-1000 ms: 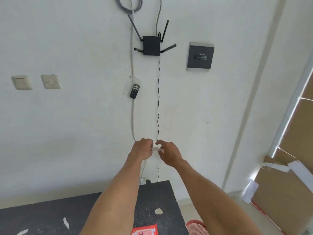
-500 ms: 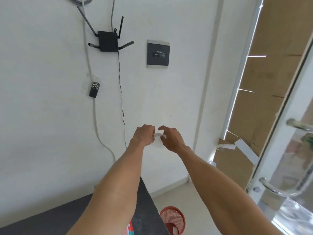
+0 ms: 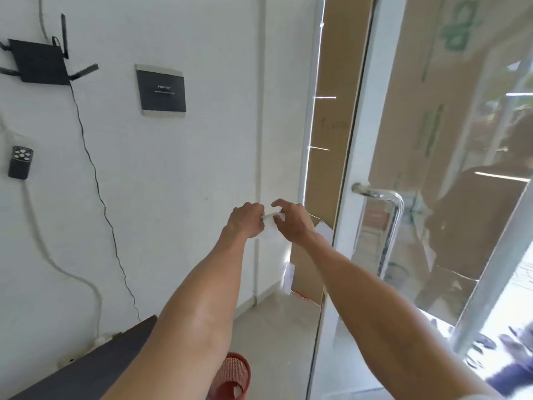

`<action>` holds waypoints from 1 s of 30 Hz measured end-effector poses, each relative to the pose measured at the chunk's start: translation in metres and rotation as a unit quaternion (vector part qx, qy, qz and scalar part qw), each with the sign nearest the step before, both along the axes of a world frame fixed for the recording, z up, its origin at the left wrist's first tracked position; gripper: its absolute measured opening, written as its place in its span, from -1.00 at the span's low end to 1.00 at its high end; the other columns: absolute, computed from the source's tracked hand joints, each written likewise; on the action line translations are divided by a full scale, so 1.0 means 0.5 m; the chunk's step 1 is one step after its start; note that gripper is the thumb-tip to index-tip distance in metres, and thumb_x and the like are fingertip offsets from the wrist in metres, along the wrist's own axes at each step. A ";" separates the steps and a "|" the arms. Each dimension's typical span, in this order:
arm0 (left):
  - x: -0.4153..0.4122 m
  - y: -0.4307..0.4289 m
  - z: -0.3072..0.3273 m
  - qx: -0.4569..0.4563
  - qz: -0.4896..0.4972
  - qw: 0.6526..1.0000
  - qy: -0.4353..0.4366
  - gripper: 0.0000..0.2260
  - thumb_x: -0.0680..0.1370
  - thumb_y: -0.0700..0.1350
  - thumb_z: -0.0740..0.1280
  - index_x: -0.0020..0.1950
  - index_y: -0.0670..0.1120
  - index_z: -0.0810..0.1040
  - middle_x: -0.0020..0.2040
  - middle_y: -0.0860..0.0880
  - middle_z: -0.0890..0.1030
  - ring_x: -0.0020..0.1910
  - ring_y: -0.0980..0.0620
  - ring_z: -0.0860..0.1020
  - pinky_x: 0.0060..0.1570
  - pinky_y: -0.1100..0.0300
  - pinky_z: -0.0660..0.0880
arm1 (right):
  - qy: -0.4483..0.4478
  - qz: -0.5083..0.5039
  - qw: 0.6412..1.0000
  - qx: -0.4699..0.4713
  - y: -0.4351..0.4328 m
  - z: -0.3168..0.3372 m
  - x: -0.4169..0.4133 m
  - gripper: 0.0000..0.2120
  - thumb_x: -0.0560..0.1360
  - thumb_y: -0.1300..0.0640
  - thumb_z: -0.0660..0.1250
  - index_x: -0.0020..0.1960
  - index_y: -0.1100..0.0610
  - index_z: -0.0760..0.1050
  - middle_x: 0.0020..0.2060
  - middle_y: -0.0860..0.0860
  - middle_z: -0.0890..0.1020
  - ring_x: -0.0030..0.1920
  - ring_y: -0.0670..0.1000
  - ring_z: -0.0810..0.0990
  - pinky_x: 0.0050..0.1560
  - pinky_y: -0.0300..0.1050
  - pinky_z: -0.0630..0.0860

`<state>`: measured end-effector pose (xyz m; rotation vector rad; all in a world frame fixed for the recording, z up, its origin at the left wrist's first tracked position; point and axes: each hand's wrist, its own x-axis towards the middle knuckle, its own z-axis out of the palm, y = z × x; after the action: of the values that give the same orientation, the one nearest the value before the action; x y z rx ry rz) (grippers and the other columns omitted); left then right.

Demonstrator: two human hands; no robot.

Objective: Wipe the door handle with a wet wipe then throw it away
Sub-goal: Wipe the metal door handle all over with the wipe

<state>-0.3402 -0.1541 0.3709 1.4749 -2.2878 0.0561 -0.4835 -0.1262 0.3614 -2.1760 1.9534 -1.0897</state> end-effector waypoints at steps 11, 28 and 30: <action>-0.305 0.017 0.026 -0.010 -0.062 0.998 0.013 -0.77 0.56 -0.14 0.16 0.08 -0.16 0.57 0.02 -0.15 0.63 0.00 -0.19 0.58 -0.06 0.04 0.44 | -0.068 -0.073 0.993 -0.068 0.052 0.027 -0.292 -0.78 0.51 0.11 0.28 0.14 0.03 0.55 -0.05 0.06 0.68 -0.05 0.11 0.63 -0.06 -0.05 0.56; -0.538 -0.046 0.064 -0.042 -0.104 0.980 0.164 -0.78 0.56 -0.06 0.21 -0.12 -0.18 0.55 -0.20 -0.12 0.62 -0.23 -0.15 0.58 -0.17 0.07 0.52 | -0.078 -0.211 0.961 -0.158 0.010 0.053 -0.503 -0.73 0.43 0.07 0.35 0.12 -0.06 0.45 -0.29 0.03 0.66 -0.35 0.09 0.59 -0.35 -0.14 0.47; -0.551 -0.059 0.070 -0.047 -0.103 0.978 0.173 -0.78 0.55 -0.06 0.23 -0.13 -0.18 0.56 -0.21 -0.12 0.62 -0.29 -0.11 0.52 -0.22 0.12 0.46 | -0.081 -0.224 0.957 -0.166 -0.002 0.058 -0.514 -0.75 0.43 0.09 0.31 0.09 -0.06 0.43 -0.32 0.05 0.65 -0.35 0.11 0.58 -0.36 -0.13 0.45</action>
<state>-0.6158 -0.1838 0.4061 1.0946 -2.1056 -0.1395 -0.7404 -0.1274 0.3906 -1.7213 2.3952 -1.7093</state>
